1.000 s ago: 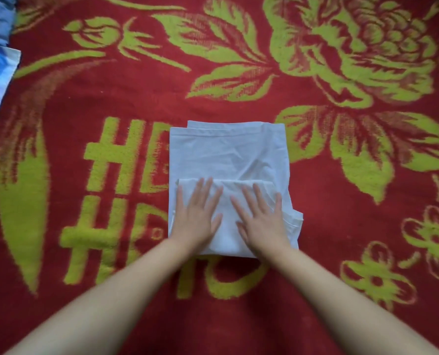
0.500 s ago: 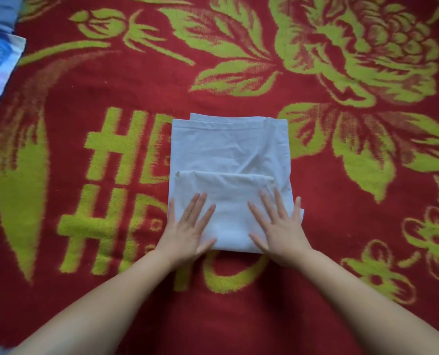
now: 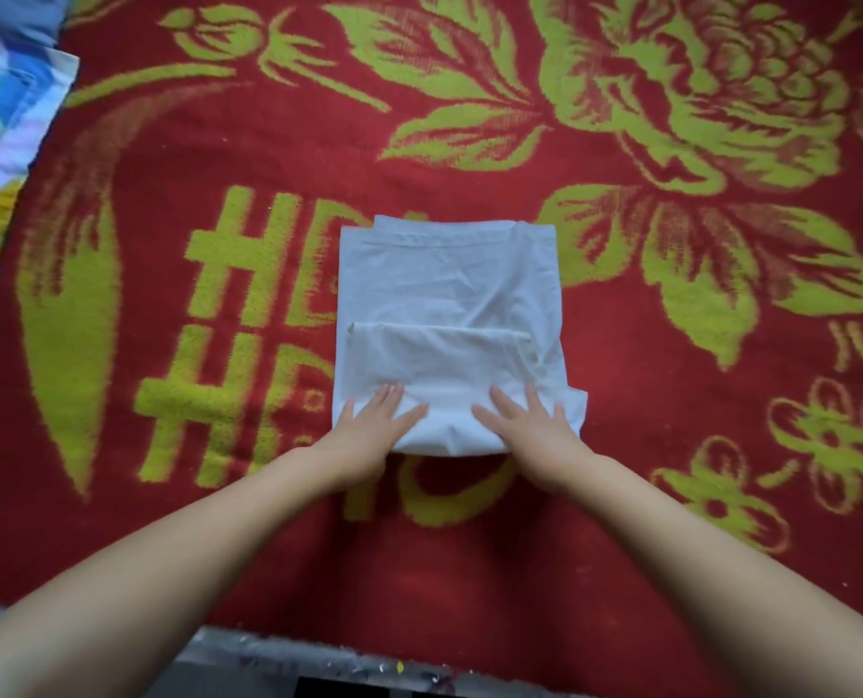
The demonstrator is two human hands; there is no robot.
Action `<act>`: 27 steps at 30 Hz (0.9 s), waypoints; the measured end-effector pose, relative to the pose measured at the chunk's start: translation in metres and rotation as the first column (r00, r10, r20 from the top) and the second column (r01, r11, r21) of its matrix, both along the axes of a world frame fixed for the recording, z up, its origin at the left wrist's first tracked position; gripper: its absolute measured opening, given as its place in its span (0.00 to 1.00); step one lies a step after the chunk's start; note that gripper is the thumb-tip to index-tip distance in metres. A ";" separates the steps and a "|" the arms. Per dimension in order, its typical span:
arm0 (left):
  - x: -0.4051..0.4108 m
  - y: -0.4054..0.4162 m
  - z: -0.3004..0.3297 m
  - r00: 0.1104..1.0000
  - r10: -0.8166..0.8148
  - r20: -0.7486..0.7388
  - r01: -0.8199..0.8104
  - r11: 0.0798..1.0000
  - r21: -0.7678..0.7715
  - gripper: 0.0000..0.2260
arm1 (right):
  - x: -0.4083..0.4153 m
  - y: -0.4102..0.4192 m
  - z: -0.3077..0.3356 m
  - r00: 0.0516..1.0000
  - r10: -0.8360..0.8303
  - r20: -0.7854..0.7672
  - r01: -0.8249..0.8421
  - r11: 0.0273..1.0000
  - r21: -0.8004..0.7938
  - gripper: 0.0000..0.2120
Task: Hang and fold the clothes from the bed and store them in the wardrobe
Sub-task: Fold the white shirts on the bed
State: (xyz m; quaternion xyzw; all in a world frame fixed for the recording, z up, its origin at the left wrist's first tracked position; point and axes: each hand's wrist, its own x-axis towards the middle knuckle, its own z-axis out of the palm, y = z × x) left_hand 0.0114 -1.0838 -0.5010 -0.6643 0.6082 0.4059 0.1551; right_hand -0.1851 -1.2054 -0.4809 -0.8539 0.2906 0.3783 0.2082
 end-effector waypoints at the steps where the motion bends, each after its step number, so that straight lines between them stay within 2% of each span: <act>1: 0.001 0.003 0.014 0.994 0.026 -0.111 -0.015 0.996 0.091 0.41 | -0.003 0.002 0.014 0.999 0.018 -0.034 -0.015 0.995 0.095 0.41; 3: 0.006 0.006 0.040 0.948 0.074 -0.308 0.002 0.971 0.240 0.34 | -0.008 0.001 0.038 0.993 0.071 -0.094 -0.040 0.952 0.304 0.42; 5: 0.018 -0.002 0.064 0.930 0.097 -0.354 0.027 0.943 0.332 0.23 | -0.001 -0.014 0.062 0.988 0.089 -0.124 -0.031 0.913 0.407 0.36; 8: 0.049 -0.034 0.089 0.930 0.191 -0.314 -0.039 0.900 0.433 0.16 | 0.024 -0.058 0.086 0.998 0.031 -0.055 -0.009 0.929 0.370 0.27; 12: 0.099 -0.084 0.090 0.816 0.468 -0.341 -0.308 0.849 0.428 0.16 | 0.061 -0.120 0.083 0.987 -0.120 0.103 0.097 0.974 0.205 0.21; 14: 0.117 -0.102 0.073 0.781 0.540 -0.314 -0.449 0.835 0.318 0.12 | 0.075 -0.139 0.059 0.966 -0.182 0.186 0.169 0.982 0.080 0.18; 16: 0.127 -0.116 0.048 0.767 0.586 -0.262 -0.572 0.809 0.135 0.08 | 0.080 -0.145 0.030 0.926 -0.255 0.279 0.274 0.961 -0.030 0.18; 18: 0.126 -0.116 0.020 0.779 0.615 -0.122 -0.627 0.771 -0.112 0.12 | 0.078 -0.137 0.004 0.872 -0.314 0.376 0.397 0.902 -0.169 0.22; 20: 0.106 -0.101 -0.002 0.782 0.620 0.066 -0.549 0.734 -0.400 0.21 | 0.075 -0.113 -0.014 0.862 -0.234 0.450 0.409 0.845 -0.345 0.25; 22: 0.066 -0.083 -0.010 0.845 0.522 0.115 -0.353 0.707 -0.613 0.23 | 0.079 -0.074 -0.024 0.862 -0.063 0.504 0.301 0.863 -0.406 0.25; 23: 0.044 -0.076 -0.014 0.890 0.440 0.117 -0.272 0.720 -0.639 0.24 | 0.084 -0.055 -0.027 0.857 0.006 0.516 0.230 0.890 -0.393 0.25; 25: 0.014 -0.070 -0.024 0.931 0.308 0.196 -0.150 0.813 -0.562 0.26 | 0.091 -0.030 -0.038 0.876 0.087 0.474 0.130 0.904 -0.407 0.25; 27: 0.012 -0.073 -0.045 0.910 0.334 0.243 -0.177 0.847 -0.502 0.27 | 0.087 -0.036 -0.056 0.919 0.053 0.391 0.129 0.896 -0.424 0.26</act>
